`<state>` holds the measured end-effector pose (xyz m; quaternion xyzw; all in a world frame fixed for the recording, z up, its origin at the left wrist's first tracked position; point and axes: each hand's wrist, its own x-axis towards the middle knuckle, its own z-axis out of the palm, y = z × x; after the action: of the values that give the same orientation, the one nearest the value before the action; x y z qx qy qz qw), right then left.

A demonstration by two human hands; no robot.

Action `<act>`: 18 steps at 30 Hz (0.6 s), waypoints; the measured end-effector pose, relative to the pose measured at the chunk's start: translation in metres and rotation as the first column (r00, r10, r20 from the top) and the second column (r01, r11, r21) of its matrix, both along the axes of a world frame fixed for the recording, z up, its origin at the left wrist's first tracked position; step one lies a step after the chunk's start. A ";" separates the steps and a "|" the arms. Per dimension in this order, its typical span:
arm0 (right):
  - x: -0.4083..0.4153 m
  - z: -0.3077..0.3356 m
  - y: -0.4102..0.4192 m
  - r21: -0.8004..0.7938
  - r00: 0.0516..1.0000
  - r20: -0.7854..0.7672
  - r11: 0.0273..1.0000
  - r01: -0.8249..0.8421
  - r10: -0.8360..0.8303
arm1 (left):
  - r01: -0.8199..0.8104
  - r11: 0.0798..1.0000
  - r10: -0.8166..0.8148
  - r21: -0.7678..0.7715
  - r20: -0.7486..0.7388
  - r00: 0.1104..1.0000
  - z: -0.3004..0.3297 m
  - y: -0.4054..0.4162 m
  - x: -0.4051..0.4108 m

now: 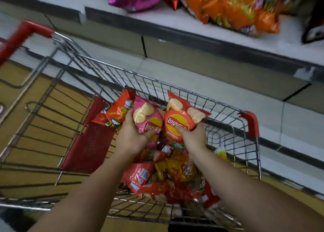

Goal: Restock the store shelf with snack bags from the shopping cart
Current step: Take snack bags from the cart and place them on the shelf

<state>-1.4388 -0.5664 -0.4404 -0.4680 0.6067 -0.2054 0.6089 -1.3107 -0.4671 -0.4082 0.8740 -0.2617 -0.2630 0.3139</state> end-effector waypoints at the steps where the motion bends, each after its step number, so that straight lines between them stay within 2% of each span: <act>1: 0.002 0.011 -0.002 -0.029 1.000 0.003 0.999 -0.017 0.017 | -0.024 0.999 0.024 -0.042 -0.008 1.000 0.010 0.000 0.000; 8: 0.012 0.105 -0.023 -0.236 0.988 0.094 0.967 -0.098 0.123 | -0.132 0.937 0.144 -0.322 0.013 0.990 0.098 -0.013 -0.007; 15: -0.003 0.202 -0.043 -0.479 0.963 0.147 0.868 -0.131 0.226 | -0.119 0.835 0.210 -0.538 0.109 0.972 0.180 -0.025 -0.031; 18: -0.012 0.249 -0.050 -0.607 0.958 0.139 0.786 -0.117 0.251 | -0.107 0.785 0.236 -0.611 0.136 0.962 0.219 -0.032 -0.037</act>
<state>-1.4506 -0.6165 -0.1916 -0.6670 0.3946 -0.3726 0.5104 -1.3478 -0.4988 -0.1895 0.7727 -0.2811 -0.0457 0.5673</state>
